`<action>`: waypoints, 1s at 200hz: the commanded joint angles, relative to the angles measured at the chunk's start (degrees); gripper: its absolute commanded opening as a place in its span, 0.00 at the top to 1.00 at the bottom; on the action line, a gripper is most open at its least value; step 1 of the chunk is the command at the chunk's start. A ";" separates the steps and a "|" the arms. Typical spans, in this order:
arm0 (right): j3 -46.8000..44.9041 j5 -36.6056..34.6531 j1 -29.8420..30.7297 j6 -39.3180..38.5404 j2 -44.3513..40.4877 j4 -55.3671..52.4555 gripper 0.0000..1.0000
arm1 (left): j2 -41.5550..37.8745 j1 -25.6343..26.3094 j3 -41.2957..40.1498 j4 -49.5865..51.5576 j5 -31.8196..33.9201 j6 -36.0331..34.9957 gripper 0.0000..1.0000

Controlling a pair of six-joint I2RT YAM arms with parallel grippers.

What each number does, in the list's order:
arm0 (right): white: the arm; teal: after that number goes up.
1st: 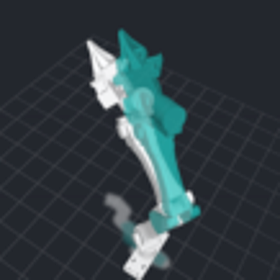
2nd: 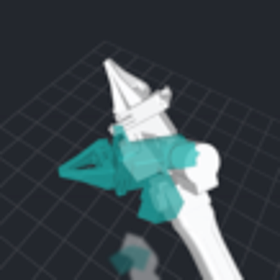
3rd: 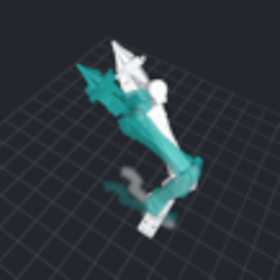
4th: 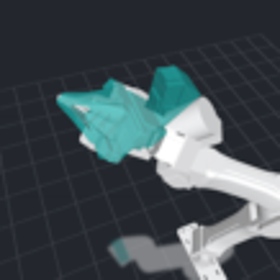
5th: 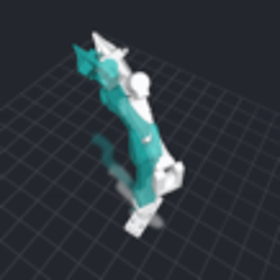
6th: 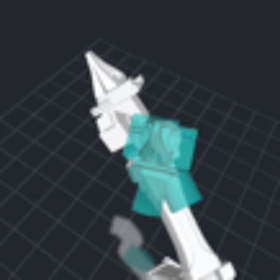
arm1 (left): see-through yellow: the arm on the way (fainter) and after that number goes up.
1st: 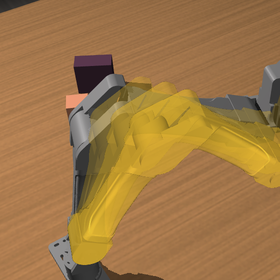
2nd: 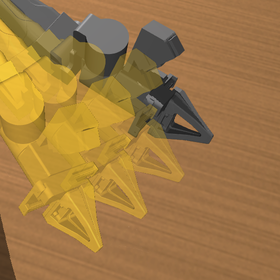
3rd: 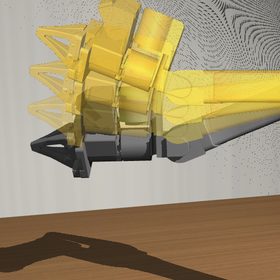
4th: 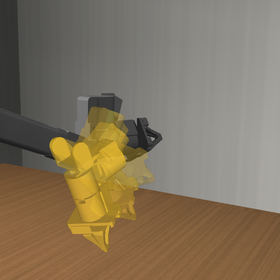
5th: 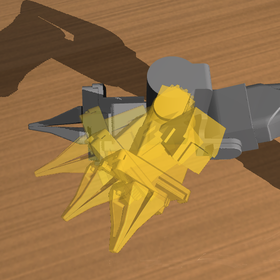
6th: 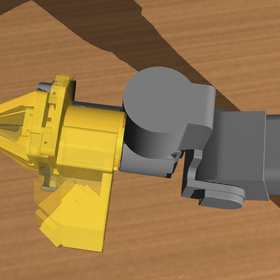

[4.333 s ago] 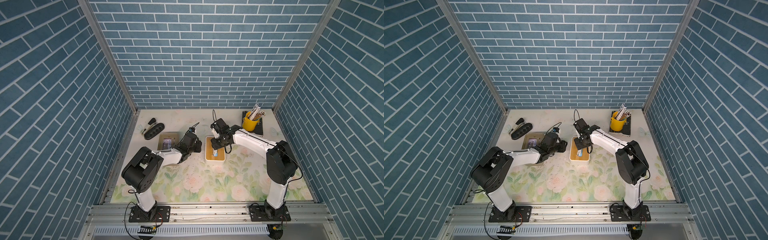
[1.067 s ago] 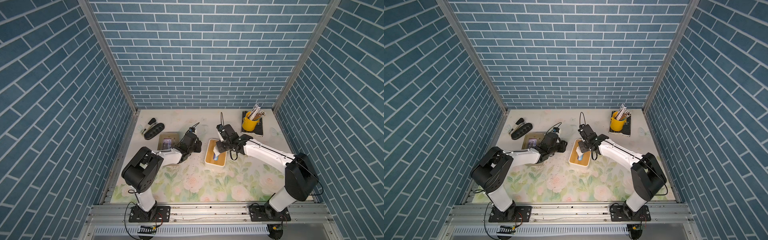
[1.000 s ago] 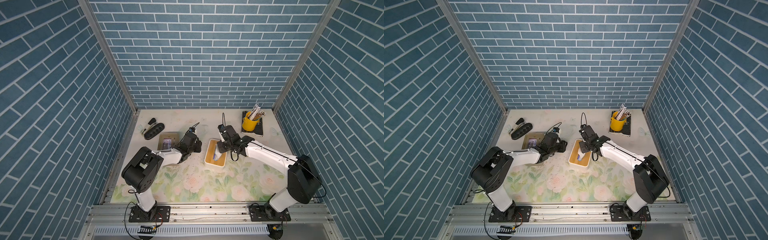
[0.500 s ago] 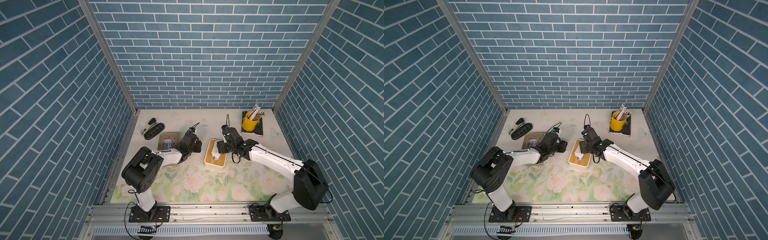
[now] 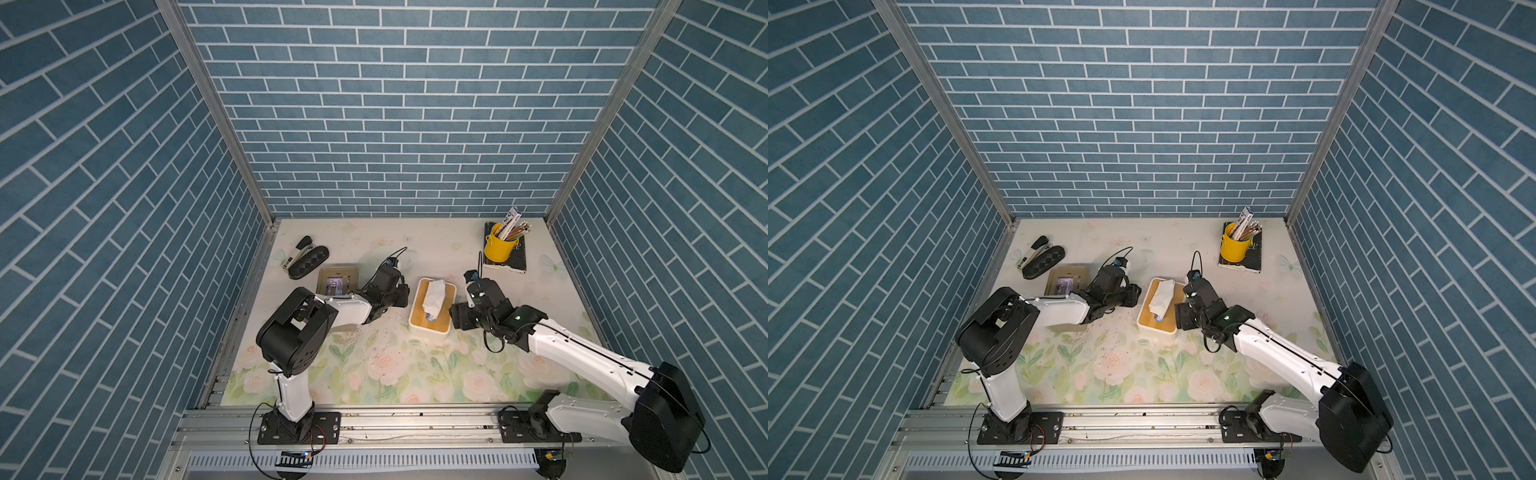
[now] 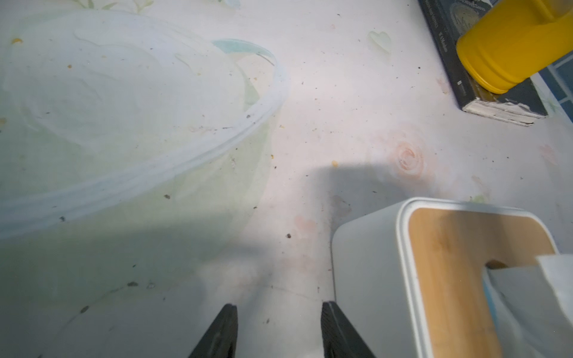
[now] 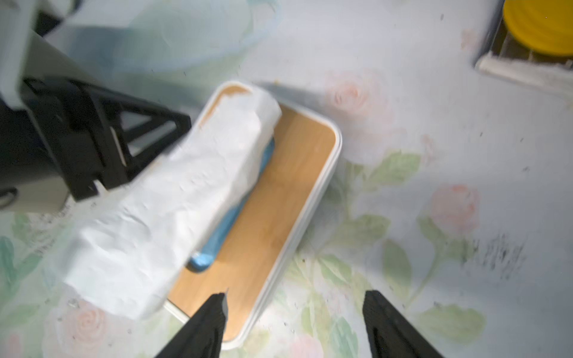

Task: Put the tissue paper into the tissue box
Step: Pull the paper towel from the tissue box, then move the tissue box to the center of the board.

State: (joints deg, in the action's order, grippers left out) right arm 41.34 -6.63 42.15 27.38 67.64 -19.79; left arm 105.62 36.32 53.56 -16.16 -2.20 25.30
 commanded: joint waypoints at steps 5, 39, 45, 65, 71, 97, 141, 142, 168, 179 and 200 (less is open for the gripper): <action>-2.25 6.09 0.57 3.88 -2.50 3.47 0.24 | 1.57 1.25 1.79 1.48 -0.15 0.03 0.51; -5.74 10.63 4.05 5.80 -3.80 5.90 0.23 | 2.35 1.85 2.40 1.57 0.19 0.26 0.51; -6.20 12.76 4.86 5.93 -3.96 6.11 0.23 | 2.41 1.98 2.50 1.57 0.23 0.20 0.51; -7.63 14.19 6.41 5.93 -4.03 6.72 0.23 | 2.75 2.13 2.78 1.66 0.26 0.34 0.51; -7.90 14.07 6.57 5.95 -3.77 6.70 0.23 | 2.88 2.23 2.86 1.66 0.34 0.41 0.51; -8.23 11.42 6.54 4.81 -0.55 6.52 0.23 | 2.76 2.47 2.95 1.65 0.74 0.50 0.51; -6.06 5.13 6.30 2.21 6.38 9.01 0.22 | 2.50 2.60 2.78 1.57 1.06 0.54 0.51; -5.99 5.05 6.29 2.14 6.55 9.08 0.22 | 2.53 2.61 2.78 1.57 1.10 0.54 0.51; -4.04 3.27 3.98 -0.04 9.77 9.99 0.22 | 2.69 2.74 2.84 1.49 1.07 0.50 0.51; -3.23 3.49 2.30 -1.10 10.66 10.61 0.22 | 2.64 2.77 2.80 1.40 1.19 0.62 0.51; -1.14 4.30 0.10 -2.70 12.46 11.41 0.22 | 2.58 2.97 2.87 1.07 1.25 0.77 0.51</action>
State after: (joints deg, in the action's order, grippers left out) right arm 36.84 -0.67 44.58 27.97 78.41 -11.33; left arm 107.61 38.35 55.40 -15.09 -1.13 25.76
